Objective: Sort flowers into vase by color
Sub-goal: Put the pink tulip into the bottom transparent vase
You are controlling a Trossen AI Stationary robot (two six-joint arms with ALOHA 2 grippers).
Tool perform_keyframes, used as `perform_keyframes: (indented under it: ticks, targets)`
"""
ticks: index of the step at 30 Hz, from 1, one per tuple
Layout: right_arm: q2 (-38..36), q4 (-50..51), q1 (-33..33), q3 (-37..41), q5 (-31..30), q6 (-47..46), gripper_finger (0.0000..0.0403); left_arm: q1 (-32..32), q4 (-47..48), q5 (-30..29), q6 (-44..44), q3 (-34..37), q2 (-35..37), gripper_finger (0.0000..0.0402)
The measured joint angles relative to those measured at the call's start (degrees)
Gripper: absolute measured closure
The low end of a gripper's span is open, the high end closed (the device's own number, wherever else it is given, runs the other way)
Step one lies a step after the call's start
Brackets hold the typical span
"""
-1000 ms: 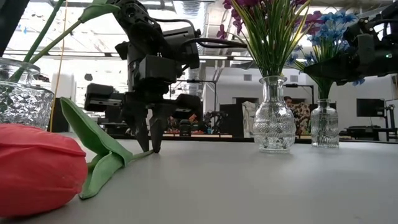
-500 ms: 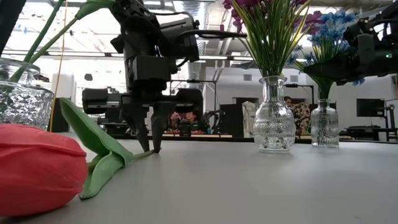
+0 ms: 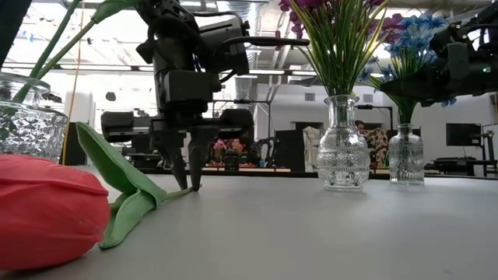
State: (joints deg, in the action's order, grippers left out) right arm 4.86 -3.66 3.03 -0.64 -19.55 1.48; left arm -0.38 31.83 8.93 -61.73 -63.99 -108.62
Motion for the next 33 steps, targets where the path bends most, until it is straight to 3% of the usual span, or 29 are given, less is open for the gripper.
perform_keyframes:
  ticks: [4,24,33]
  targets:
    - [0.0,0.0,0.0,0.0,0.0,0.0,0.0369,-0.1,0.2,-0.1,0.7,0.0,0.0,0.0397]
    - [0.0,0.0,0.0,0.0,0.0,0.0,0.0369,0.3,0.5,2.2,7.1,0.4,3.5,0.0401]
    - [0.0,0.0,0.0,0.0,0.0,0.0,0.0369,1.8,-0.1,8.4,9.5,0.3,4.2,0.0401]
